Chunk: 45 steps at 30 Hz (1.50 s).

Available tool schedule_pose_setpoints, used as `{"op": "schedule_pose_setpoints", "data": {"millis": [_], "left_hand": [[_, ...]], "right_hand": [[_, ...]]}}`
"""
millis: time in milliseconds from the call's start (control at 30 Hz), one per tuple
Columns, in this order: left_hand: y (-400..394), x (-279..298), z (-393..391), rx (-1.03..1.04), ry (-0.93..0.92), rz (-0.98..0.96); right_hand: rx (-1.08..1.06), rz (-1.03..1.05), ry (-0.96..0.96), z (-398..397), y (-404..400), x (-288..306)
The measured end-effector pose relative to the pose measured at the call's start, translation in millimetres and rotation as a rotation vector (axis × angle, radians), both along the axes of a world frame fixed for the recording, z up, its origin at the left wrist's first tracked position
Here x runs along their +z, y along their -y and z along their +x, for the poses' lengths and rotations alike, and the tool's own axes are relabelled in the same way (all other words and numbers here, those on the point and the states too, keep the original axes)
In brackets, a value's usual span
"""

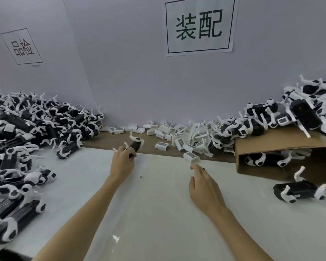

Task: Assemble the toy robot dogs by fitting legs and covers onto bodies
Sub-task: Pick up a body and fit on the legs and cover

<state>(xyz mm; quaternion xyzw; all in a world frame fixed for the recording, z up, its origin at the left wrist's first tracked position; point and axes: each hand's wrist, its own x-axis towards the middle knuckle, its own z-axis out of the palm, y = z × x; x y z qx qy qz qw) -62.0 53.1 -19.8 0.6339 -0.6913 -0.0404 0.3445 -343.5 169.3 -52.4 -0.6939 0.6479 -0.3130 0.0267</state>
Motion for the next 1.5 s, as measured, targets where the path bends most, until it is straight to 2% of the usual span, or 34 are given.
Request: {"op": "schedule_pose_setpoints", "data": {"millis": [67, 100, 200, 267, 367, 433, 567, 667, 733, 833, 900, 967, 1067, 1133, 1267, 1333, 1400, 1500], "left_hand": [[-14.1, 9.1, -31.3, -0.140, -0.042, -0.074], [-22.2, 13.3, -47.7, -0.236, -0.063, -0.110], [-50.1, 24.5, -93.4, -0.542, -0.065, -0.207], [-67.0, 26.1, -117.6, -0.707, 0.009, -0.262], [-84.9, 15.3, -148.1, -0.866, 0.186, -0.295], [-89.5, 3.5, -158.4, -0.910, 0.197, -0.304], [-93.1, -11.6, -163.6, -0.926, 0.023, -0.310], [-95.1, -11.5, -164.4, -0.891, -0.190, -0.333], [-99.0, -10.1, -161.7, -0.868, -0.386, -0.238], [-105.7, -4.4, -156.6, -0.839, -0.686, 0.103], [-105.2, -1.5, -155.7, -0.802, -0.821, 0.307], [-102.0, 1.4, -153.7, -0.746, -0.824, 0.389], [-96.6, 4.4, -145.9, -0.757, -0.768, 0.323], [-93.5, 7.1, -138.7, -0.825, -0.751, 0.289], [-90.4, 6.2, -127.8, -0.891, -0.740, 0.325], [-89.3, 6.8, -126.2, -0.924, -0.723, 0.355], [-89.0, 7.4, -125.4, -1.006, -0.749, 0.432], [-91.2, 9.3, -125.0, -1.161, -0.933, 0.640]], "right_hand": [[0.021, -0.021, 0.141, -1.4, 2.8, 4.1], [0.036, -0.030, 0.325, -3.2, 2.8, 8.8], [0.081, -0.011, 1.043, -15.4, -6.9, 29.9], [0.099, 0.054, 1.304, -35.8, -14.7, 39.8], [0.151, 0.159, 1.305, -66.0, -31.8, 41.8], [0.134, 0.163, 1.371, -77.4, -41.8, 34.4], [0.214, 0.157, 1.532, -81.6, -52.7, 23.6], [0.289, 0.149, 1.569, -77.5, -51.0, 30.0], [0.300, 0.138, 1.589, -73.7, -49.2, 31.6], [0.328, 0.143, 1.610, -69.8, -48.9, 29.2], [0.370, 0.150, 1.586, -69.2, -49.4, 28.6], [0.371, 0.166, 1.522, -68.1, -50.6, 30.2], [0.330, 0.289, 1.446, -69.4, -57.8, 40.1], [0.382, 0.426, 1.388, -72.9, -64.5, 49.2], [0.534, 0.564, 1.540, -83.4, -71.0, 59.7], [0.548, 0.560, 1.615, -84.2, -70.0, 57.5], [0.451, 0.496, 1.666, -81.0, -66.5, 51.3], [0.358, 0.338, 1.566, -74.7, -59.3, 41.9]]}}
